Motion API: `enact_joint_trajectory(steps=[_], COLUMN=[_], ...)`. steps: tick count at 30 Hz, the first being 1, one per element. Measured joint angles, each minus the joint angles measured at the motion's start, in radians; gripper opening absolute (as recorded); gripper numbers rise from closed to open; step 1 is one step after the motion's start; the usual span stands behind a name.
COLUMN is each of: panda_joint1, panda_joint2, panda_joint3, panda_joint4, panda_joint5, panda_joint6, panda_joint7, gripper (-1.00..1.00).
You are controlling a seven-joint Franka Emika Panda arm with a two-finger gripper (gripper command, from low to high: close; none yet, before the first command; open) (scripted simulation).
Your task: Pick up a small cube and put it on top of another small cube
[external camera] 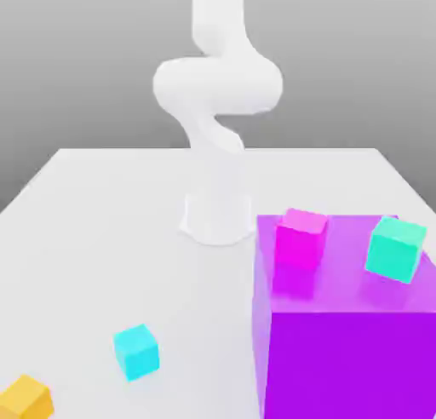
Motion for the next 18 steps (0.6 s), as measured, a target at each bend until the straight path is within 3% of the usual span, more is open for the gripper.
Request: enact_joint_trajectory(steps=[18], panda_joint1=[-0.219], panda_joint2=[0.659], panda_joint3=[-0.007], panda_joint4=[-0.266], panda_joint5=[-0.019], panda_joint6=[0.353], panda_joint7=[0.519], gripper=[0.00])
